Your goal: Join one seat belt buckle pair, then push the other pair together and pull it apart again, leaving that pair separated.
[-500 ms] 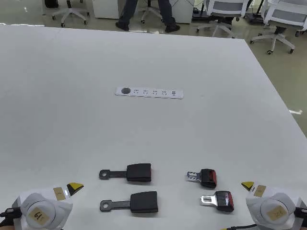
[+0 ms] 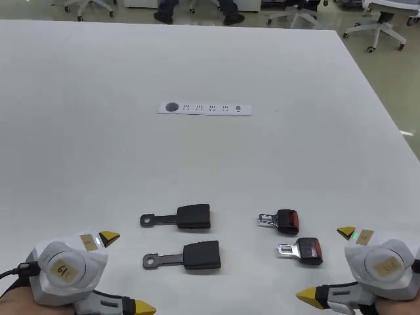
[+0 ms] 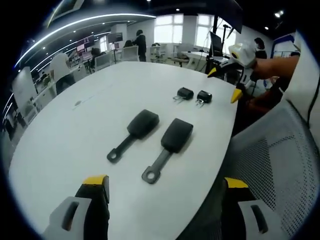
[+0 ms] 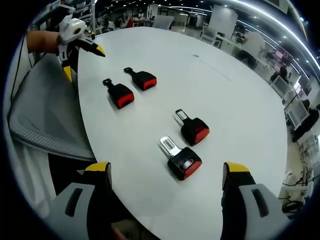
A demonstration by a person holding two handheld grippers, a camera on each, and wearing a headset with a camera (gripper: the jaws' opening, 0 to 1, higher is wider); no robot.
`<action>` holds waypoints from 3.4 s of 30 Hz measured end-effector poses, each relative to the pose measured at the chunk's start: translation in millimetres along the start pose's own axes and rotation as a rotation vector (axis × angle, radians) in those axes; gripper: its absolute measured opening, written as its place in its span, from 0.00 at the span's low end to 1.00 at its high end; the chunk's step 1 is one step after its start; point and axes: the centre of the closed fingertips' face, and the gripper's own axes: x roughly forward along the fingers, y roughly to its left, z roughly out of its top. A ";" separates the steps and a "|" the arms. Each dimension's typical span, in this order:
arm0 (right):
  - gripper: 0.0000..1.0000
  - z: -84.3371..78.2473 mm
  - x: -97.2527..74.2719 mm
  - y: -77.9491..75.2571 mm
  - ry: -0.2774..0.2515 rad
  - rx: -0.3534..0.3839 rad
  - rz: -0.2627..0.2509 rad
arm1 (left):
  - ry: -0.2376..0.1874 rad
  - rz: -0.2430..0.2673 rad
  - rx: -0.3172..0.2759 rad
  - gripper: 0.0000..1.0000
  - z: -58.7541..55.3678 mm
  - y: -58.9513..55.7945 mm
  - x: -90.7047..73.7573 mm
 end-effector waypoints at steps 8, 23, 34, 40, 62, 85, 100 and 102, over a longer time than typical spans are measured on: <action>0.91 -0.5 1.0 0.6 -0.001 -0.004 0.002 | 0.004 0.006 -0.003 0.95 -6.2 4.7 0.8; 0.91 -2.8 -0.9 0.9 0.000 -0.001 -0.002 | 0.007 -0.001 0.004 0.94 -3.4 2.5 1.7; 0.90 -3.3 -0.2 2.4 0.001 -0.004 0.000 | 0.011 -0.004 0.003 0.93 -4.1 4.4 5.2; 0.90 -3.2 -0.2 2.7 0.004 -0.010 0.003 | 0.015 -0.006 0.002 0.93 -3.4 2.8 5.4; 0.90 -1.6 1.4 -4.1 0.003 -0.020 0.004 | 0.015 -0.009 0.016 0.93 3.0 6.3 8.4; 0.69 -9.2 11.2 -9.8 0.016 -0.094 0.073 | -0.011 -0.040 0.051 0.76 31.1 2.4 42.5; 0.46 -6.1 32.9 -14.2 0.053 -0.274 0.169 | 0.042 -0.137 0.193 0.55 52.2 -6.8 82.3; 0.40 -7.3 37.2 -14.8 0.059 -0.296 0.196 | 0.064 -0.147 0.227 0.53 52.4 -7.5 89.1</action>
